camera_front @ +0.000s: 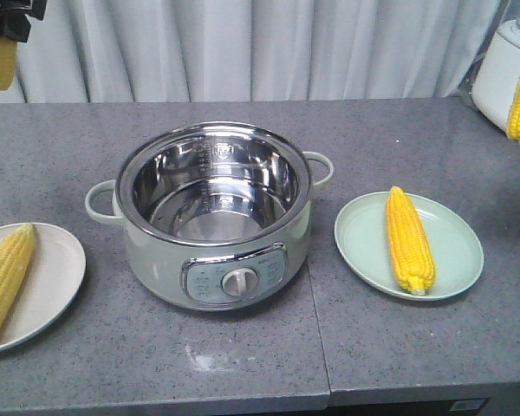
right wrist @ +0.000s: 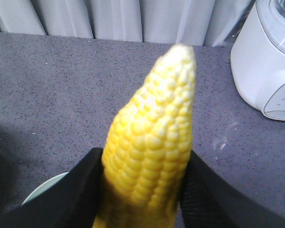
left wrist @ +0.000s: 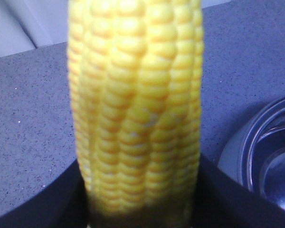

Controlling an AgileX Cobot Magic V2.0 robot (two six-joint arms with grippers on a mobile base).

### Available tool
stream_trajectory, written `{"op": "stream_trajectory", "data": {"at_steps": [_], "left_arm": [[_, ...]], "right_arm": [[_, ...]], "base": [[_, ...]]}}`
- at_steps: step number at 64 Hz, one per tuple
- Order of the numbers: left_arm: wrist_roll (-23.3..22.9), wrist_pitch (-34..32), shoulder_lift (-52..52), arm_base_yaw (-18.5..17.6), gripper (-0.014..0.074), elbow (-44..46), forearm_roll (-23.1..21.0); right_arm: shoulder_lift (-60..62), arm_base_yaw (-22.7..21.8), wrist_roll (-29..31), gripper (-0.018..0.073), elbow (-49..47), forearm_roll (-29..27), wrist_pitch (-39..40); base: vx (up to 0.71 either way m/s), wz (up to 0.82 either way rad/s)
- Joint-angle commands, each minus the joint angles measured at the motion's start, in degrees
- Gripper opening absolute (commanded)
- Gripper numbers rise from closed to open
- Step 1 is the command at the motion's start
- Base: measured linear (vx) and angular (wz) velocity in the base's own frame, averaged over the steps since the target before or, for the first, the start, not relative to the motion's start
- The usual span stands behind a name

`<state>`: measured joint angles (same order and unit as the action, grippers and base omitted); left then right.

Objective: Distribute corn equally
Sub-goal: 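Drive the base to the other counter holding a cob in each gripper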

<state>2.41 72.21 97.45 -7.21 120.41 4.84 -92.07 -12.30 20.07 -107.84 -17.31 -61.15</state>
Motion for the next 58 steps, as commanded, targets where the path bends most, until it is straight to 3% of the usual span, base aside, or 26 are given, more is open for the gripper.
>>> {"op": "stream_trajectory", "data": {"at_steps": [1, 58], "left_arm": [[-0.61, -3.23, -2.50, -0.01, -0.0006, 1.25, 0.08], [-0.61, -2.94, -2.50, -0.01, -0.0006, 1.30, 0.08]], "right_arm": [[2.39, -0.26, 0.09, 0.0216, -1.55, -0.95, 3.52], [2.39, -0.26, 0.09, 0.0216, -1.55, -0.95, 3.52]], "base": [[-0.01, -0.05], [-0.01, -0.28]]}}
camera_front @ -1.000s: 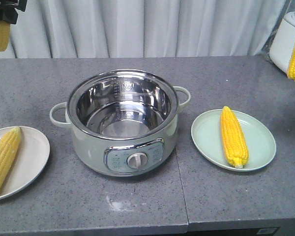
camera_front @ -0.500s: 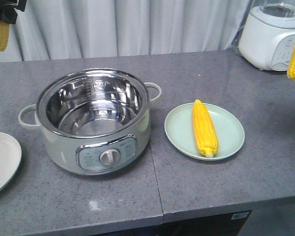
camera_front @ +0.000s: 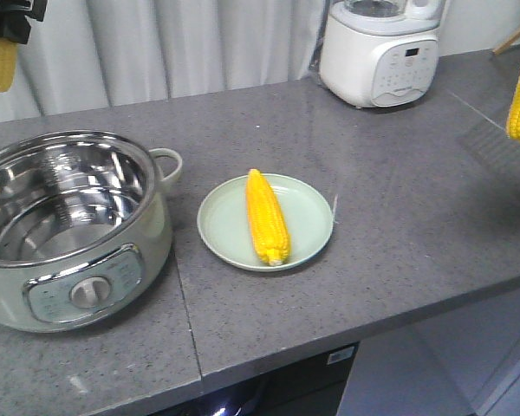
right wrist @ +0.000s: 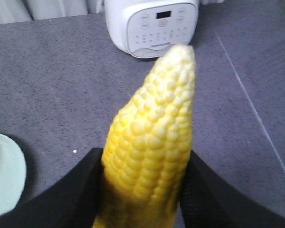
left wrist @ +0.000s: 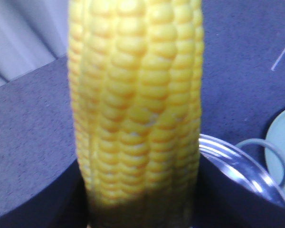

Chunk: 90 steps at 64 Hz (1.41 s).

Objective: Distribute corn equally
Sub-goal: 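Drive the base to the other counter holding a cob in each gripper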

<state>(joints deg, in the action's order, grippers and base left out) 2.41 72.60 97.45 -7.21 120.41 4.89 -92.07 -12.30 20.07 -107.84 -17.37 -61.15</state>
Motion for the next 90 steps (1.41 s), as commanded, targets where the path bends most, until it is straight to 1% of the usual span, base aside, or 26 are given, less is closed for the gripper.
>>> {"op": "stream_trajectory", "data": {"at_steps": [1, 90], "left_arm": [[-0.61, -3.34, -2.50, -0.01, -0.0006, 1.30, 0.03], [-0.61, -3.34, -2.50, -0.01, -0.0006, 1.30, 0.03]], "right_arm": [[2.39, -0.26, 0.09, 0.0216, -1.55, -0.89, 3.52], [2.39, -0.26, 0.09, 0.0216, -1.55, -0.89, 3.52]], "base": [[-0.01, -0.44], [0.00, -0.43]]}}
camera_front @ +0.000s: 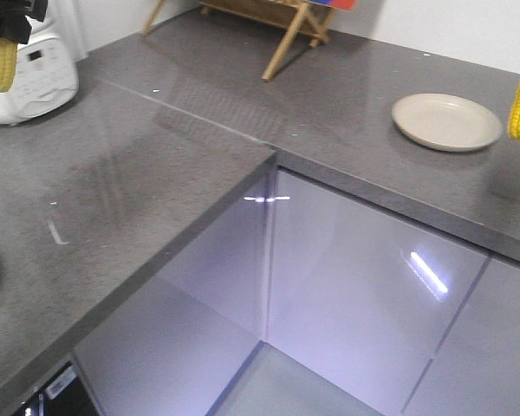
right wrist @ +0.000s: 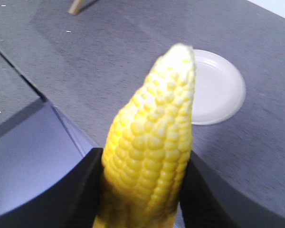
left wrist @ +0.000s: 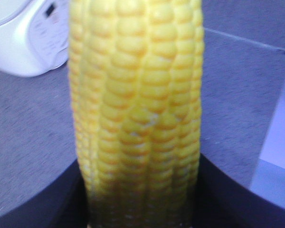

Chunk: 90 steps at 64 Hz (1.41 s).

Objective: Distribute corn equally
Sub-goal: 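Drive the base to the other counter holding a cob in each gripper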

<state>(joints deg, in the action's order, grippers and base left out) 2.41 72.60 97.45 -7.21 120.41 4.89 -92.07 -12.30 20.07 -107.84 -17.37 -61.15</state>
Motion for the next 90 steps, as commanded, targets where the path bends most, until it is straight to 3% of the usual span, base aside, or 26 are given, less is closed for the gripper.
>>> {"op": "stream_trajectory", "data": {"at_steps": [1, 90], "left_arm": [[-0.61, -3.34, -2.50, -0.01, -0.0006, 1.30, 0.03], [-0.61, -3.34, -2.50, -0.01, -0.0006, 1.30, 0.03]], "right_arm": [[2.39, -0.26, 0.09, 0.0216, -1.55, -0.90, 3.52], [2.39, -0.26, 0.09, 0.0216, -1.55, -0.90, 3.52]], "base": [[0.00, -0.47], [-0.01, -0.37]]}}
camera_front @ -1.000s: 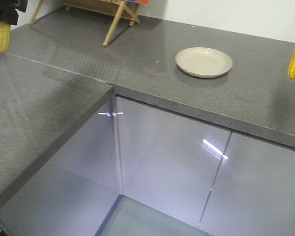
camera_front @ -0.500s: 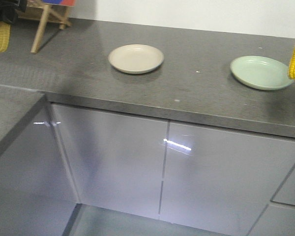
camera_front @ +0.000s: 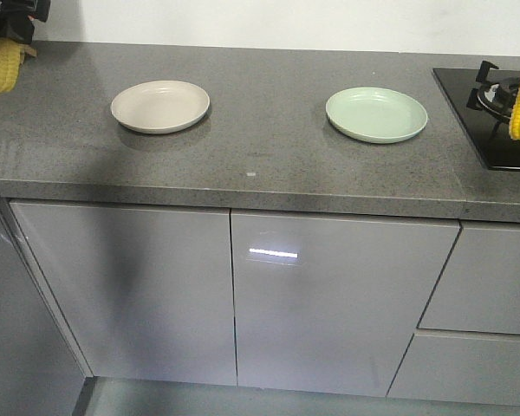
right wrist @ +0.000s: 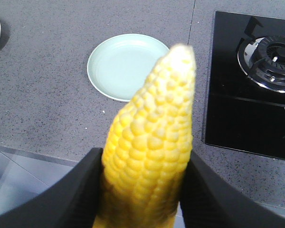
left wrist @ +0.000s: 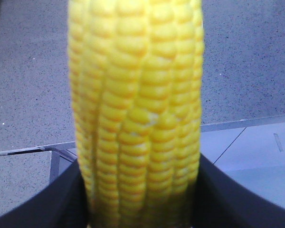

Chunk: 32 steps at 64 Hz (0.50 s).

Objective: Distribute corn equally
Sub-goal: 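Drive the base to the other counter holding a cob in each gripper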

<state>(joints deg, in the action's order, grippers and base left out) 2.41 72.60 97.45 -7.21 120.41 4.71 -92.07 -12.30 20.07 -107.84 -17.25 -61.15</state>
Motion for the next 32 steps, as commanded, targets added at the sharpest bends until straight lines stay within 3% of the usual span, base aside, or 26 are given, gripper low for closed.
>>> {"op": "stream_trajectory", "data": {"at_steps": [1, 32], "left_arm": [[-0.61, -3.34, -2.50, -0.01, -0.0006, 1.30, 0.21], [-0.61, -3.34, -2.50, -0.01, -0.0006, 1.30, 0.21]], "right_arm": [[2.39, -0.26, 0.09, 0.0216, -1.55, -1.01, 3.52], [2.39, -0.26, 0.09, 0.0216, -1.55, -1.01, 3.52]], "base": [[0.00, -0.01], [0.01, -0.02]]}}
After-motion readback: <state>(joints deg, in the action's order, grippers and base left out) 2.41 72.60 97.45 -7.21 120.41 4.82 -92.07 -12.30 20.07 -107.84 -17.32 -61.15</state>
